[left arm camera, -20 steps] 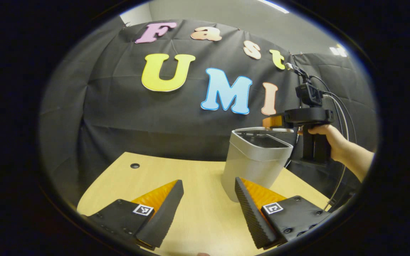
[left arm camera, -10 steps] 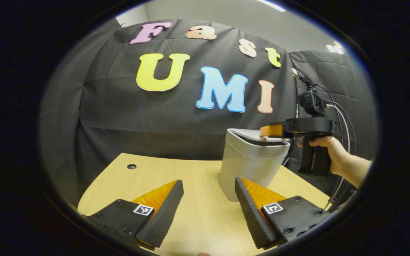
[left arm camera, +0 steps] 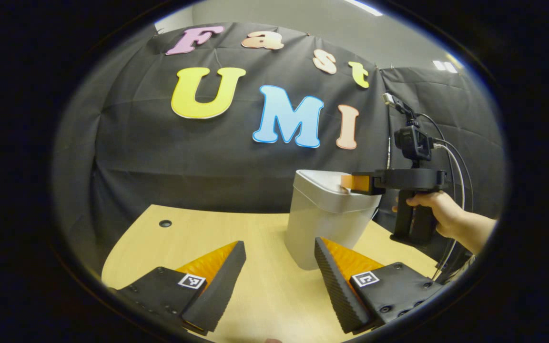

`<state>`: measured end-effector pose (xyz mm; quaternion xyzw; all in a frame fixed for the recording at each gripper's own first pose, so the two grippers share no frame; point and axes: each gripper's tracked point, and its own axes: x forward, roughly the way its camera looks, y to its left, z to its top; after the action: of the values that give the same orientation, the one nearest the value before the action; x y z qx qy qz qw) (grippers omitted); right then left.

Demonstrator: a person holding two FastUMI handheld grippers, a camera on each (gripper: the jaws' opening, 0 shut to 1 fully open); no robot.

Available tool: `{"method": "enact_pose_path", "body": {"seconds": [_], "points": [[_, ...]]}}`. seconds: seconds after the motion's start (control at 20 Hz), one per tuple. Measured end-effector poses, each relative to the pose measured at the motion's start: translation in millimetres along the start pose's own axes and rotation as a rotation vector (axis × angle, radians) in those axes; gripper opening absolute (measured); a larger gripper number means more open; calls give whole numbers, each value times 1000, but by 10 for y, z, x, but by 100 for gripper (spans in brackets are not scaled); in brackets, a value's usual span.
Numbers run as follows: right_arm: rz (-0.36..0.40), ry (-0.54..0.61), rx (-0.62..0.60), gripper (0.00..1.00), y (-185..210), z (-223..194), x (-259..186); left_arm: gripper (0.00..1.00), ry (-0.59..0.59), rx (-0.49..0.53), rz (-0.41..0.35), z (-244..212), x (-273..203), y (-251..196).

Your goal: Press the lid of the desktop garbage bin to open it, pick up the crumpled paper on the desktop and throw it into the bin, then pick up the pop can on the desktop and drop it into the bin, and finally close the garbage bin lid.

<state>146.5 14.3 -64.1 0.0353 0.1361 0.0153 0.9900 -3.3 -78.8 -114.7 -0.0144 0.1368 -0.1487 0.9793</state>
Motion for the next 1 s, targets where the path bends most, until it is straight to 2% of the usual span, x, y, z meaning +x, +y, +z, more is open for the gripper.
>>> {"method": "enact_pose_path", "body": {"seconds": [0.15,0.4,0.5,0.65,0.9,0.95,1.0], "points": [[-2,18,20,96,7,-62,18,90,7,4,-10,-14,50,37],[-18,-32,33,97,10,-39,46,90,20,-4,-11,-35,98,87],[-13,-23,46,96,10,-30,47,94,18,-4,-1,-19,82,121],[-17,-51,23,95,19,27,56,100,4,4,29,38,22,203],[-5,-46,56,94,-9,49,15,100,-36,11,100,166,-45,270],[-13,-56,48,94,-47,73,-12,96,-45,12,110,200,-63,264],[-12,-80,43,94,-64,145,-74,100,-57,13,117,235,-79,244]]}}
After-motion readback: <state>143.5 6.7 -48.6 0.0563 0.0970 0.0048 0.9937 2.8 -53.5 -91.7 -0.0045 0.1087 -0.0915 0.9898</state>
